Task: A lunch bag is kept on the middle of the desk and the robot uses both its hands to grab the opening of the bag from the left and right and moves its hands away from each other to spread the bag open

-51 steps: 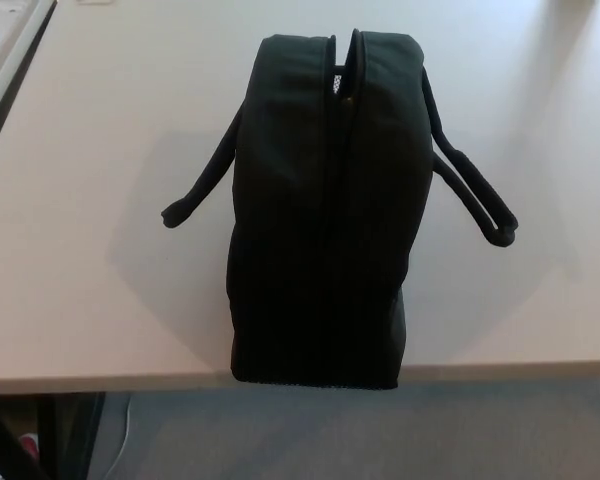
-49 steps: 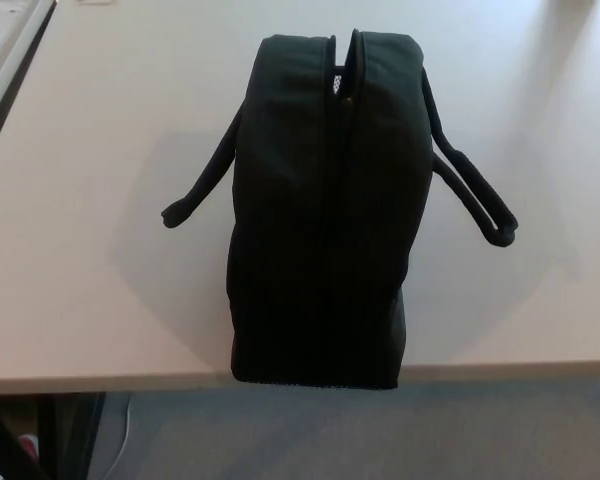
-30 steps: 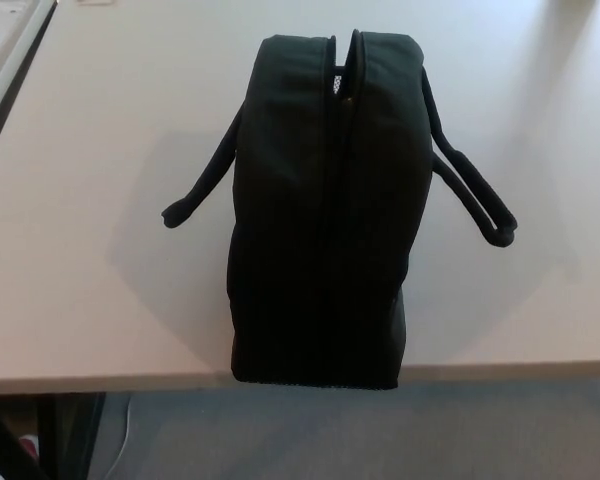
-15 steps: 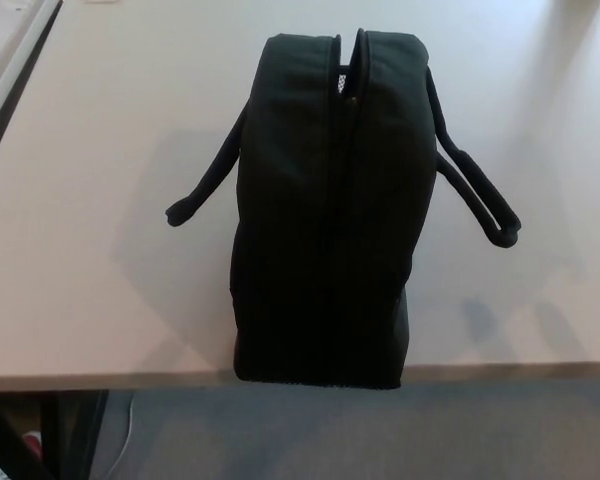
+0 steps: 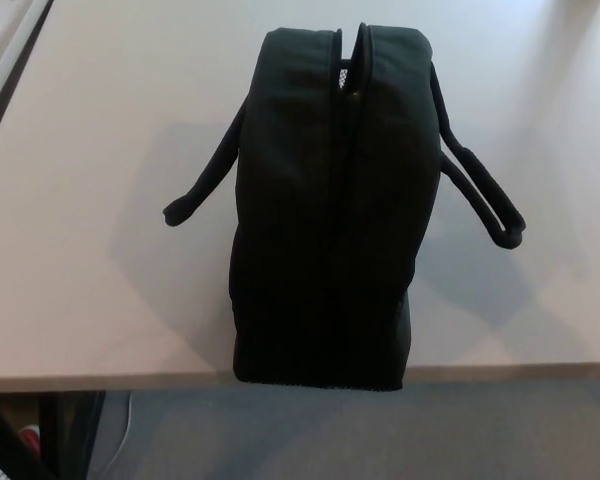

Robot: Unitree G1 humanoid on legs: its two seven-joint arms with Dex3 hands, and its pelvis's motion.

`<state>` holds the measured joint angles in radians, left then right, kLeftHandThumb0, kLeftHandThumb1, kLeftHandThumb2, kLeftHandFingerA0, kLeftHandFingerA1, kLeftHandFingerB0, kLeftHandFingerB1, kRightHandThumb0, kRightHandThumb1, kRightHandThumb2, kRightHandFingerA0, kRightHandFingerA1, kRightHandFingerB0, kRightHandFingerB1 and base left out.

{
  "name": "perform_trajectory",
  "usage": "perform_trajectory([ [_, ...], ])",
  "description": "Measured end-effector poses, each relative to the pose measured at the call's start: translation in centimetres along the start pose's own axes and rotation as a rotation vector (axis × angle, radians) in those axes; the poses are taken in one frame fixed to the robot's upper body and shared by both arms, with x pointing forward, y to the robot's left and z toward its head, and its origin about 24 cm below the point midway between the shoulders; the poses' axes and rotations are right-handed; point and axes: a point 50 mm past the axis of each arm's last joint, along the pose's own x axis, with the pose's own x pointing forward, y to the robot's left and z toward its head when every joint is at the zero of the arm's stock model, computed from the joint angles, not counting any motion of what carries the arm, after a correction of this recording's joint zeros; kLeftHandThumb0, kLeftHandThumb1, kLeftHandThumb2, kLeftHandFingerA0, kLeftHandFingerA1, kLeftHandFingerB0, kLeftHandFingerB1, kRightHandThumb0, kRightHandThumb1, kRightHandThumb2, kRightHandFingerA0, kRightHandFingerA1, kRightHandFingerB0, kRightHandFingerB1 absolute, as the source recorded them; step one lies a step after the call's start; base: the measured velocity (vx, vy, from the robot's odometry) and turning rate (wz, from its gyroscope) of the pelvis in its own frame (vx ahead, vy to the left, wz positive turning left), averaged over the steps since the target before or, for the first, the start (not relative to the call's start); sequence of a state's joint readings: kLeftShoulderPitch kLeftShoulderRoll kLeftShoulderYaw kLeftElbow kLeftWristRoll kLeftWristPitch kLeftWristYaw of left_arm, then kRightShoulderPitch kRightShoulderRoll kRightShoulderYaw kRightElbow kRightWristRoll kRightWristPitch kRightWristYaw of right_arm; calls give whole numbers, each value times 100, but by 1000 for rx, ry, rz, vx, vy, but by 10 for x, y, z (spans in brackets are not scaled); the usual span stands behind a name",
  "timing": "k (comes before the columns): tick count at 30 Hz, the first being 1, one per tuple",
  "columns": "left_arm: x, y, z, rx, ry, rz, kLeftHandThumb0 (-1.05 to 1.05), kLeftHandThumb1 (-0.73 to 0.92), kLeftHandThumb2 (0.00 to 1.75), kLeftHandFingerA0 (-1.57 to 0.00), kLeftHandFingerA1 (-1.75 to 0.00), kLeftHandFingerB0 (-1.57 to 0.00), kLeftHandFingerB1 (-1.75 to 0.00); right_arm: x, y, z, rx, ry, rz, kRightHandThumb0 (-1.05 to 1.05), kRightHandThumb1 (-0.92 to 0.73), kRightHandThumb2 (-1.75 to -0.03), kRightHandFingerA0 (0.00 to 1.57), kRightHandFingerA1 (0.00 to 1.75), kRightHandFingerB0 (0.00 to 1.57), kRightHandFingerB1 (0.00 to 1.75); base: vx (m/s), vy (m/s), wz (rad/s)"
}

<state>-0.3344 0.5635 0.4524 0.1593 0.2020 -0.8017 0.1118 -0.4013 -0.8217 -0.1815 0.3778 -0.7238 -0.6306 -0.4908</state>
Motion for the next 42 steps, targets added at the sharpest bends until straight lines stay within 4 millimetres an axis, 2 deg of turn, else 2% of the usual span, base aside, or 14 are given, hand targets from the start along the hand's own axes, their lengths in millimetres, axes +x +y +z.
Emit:
perform_trajectory([
  [5,14,-11,-4,14,-23,-10,-17,56,58,-33,-33,-13,-33,17,9,5,-12,-44,29,-51,-43,-68,27,41,19,38,0,0,0],
  [8,18,-23,-9,23,-19,-48,-12,35,85,-22,-53,-4,-48,27,17,9,-23,-76,61,-51,-43,-70,25,41,12,38,0,0,0],
  [11,23,-37,-10,24,-28,-85,-17,55,56,-35,-32,-8,-29,37,24,12,-41,-104,94,-50,-45,-71,26,42,10,39,0,0,0],
  [14,27,-52,-10,24,-41,-123,-19,53,64,-27,-35,-7,-22,47,30,17,-65,-137,124,-11,-56,-57,29,31,11,28,0,0,0],
  [15,28,-54,-10,24,-43,-129,-18,52,65,-26,-36,-6,-18,49,31,18,-69,-141,130,0,-38,-89,14,49,0,44,0,0,0],
  [18,32,-68,-8,27,-63,-167,-16,59,59,-30,-33,0,-28,59,38,23,-97,-176,163,-1,-54,-62,25,33,9,29,0,0,0],
  [21,36,-85,-5,31,-92,-215,-19,61,58,-34,-33,-1,-32,69,47,31,-128,-215,201,-4,-41,-91,15,49,0,44,0,0,0],
  [22,36,-89,-5,33,-100,-227,-18,61,60,-32,-34,0,-29,71,49,33,-136,-227,211,-5,-59,-60,28,33,14,30,0,0,0],
  [32,35,-133,5,53,-193,-354,-15,58,61,-32,-34,-6,-27,95,68,52,-245,-327,303,-4,-55,-62,30,36,24,31,0,0,0],
  [33,33,-139,7,53,-204,-370,-15,60,58,-34,-33,-6,-31,97,69,52,-261,-335,311,-8,-37,-88,17,52,9,47,0,0,0],
  [34,31,-144,8,52,-215,-385,-15,60,61,-34,-35,-6,-26,100,70,53,-280,-342,320,-16,-55,-59,29,36,21,31,0,0,0],
  [39,21,-167,16,45,-267,-446,-17,63,61,-36,-34,-8,-24,111,70,54,-351,-361,340,-9,-56,-59,31,37,26,31,0,0,0],
  [40,21,-168,16,45,-272,-451,-16,63,60,-37,-34,-8,-25,112,70,54,-357,-362,342,-12,-36,-87,21,53,13,48,0,0,0],
  [42,17,-176,19,47,-297,-474,-15,61,60,-36,-34,-8,-25,117,67,54,-386,-365,343,-11,-54,-59,31,36,25,31,0,0,0],
])
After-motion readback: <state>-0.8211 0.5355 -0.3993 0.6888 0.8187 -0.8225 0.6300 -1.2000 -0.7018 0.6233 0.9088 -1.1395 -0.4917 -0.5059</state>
